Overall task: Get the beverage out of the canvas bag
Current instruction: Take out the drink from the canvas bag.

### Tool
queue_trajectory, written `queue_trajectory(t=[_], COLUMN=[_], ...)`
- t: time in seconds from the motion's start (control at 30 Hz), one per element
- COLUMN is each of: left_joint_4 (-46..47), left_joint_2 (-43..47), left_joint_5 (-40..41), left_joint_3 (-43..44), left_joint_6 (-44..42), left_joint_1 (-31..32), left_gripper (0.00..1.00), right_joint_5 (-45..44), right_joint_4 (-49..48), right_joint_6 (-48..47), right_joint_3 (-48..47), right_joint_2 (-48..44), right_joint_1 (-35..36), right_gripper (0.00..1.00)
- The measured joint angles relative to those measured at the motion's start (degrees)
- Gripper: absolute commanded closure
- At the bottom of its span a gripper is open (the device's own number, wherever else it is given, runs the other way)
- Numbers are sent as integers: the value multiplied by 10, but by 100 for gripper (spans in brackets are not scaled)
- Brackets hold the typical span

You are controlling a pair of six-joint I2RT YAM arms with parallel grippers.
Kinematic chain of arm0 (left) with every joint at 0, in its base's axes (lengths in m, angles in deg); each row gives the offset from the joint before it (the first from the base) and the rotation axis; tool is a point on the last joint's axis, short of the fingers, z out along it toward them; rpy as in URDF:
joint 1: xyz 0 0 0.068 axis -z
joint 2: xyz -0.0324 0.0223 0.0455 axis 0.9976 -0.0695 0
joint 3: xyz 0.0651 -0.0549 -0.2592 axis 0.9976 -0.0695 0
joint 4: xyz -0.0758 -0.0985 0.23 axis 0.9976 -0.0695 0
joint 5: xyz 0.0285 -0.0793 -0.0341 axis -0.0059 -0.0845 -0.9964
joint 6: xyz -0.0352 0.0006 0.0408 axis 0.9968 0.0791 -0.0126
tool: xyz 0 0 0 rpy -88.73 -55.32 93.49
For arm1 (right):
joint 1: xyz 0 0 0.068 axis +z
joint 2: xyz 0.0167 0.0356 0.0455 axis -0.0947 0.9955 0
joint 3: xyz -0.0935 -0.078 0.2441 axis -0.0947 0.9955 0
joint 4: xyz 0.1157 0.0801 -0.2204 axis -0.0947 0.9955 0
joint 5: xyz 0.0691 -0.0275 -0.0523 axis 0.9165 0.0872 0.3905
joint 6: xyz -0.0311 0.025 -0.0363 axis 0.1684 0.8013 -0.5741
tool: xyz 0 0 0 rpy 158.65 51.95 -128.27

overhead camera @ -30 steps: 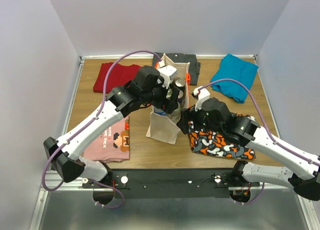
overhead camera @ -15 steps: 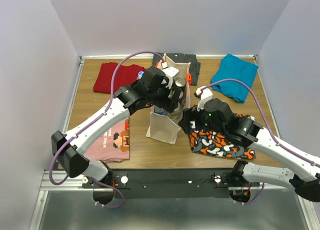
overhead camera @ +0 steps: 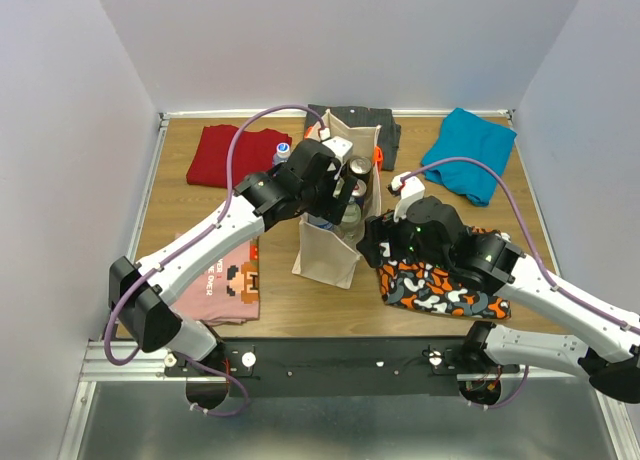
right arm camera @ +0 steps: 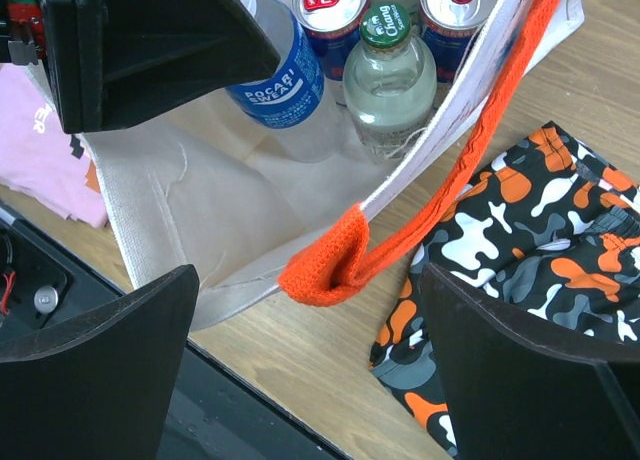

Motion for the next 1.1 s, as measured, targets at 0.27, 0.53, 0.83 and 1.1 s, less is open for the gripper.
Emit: queue_trajectory(t=[0.27,0.53,0.83,1.1], left_joint_4=[0,-2,-2,-4], left_joint_2=[0,-7,-10,-24], left_joint_5=[20,26,30,42], left_joint_3=[-11,-15,-16,-16], left_joint_6=[0,-4,-5,-7], left_joint_1=[0,3,3,5], left_gripper=[10,21,25,26], right_joint_5=[-3,-5,-8,-12], right_joint_4=[0,0,0,0], right_joint_6=[0,0,0,0], right_joint_3=[0,0,0,0], right_joint_2=[5,7,9,9], right_joint_1=[0,0,0,0], right_gripper=[0,0,0,0])
